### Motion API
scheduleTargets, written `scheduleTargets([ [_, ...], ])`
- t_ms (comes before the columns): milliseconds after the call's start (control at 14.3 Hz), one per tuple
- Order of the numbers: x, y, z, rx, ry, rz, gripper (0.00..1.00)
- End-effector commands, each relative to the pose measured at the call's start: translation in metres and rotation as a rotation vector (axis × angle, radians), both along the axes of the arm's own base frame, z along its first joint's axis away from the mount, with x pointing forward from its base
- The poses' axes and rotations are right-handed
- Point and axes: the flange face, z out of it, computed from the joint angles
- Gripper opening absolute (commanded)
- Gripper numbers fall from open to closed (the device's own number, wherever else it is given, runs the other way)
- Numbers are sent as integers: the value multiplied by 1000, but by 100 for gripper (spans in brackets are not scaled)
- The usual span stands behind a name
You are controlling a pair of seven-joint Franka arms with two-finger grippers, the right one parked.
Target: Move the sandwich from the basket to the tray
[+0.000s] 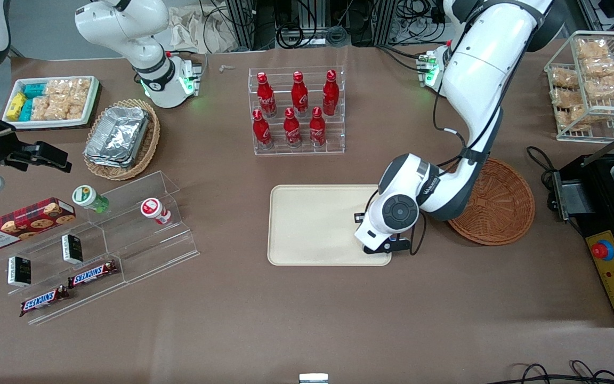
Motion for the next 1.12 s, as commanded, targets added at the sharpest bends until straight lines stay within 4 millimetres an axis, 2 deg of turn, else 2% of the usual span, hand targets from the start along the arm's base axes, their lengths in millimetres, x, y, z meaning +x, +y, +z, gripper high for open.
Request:
scheduleTargets([
  [0,9,6,18,17,-16,8,100],
  [70,10,13,36,26,-13,13,100],
  [140,19,42,54,56,7,41,100],
  [350,30,106,116,82,17,97,100],
  [490,35,159,156,101,20,159,100],
  [560,33,173,177,116,-3,154,100],
  [770,35,228,218,123,-39,95,100],
  [1050,26,299,268,75,-50,-34,100],
])
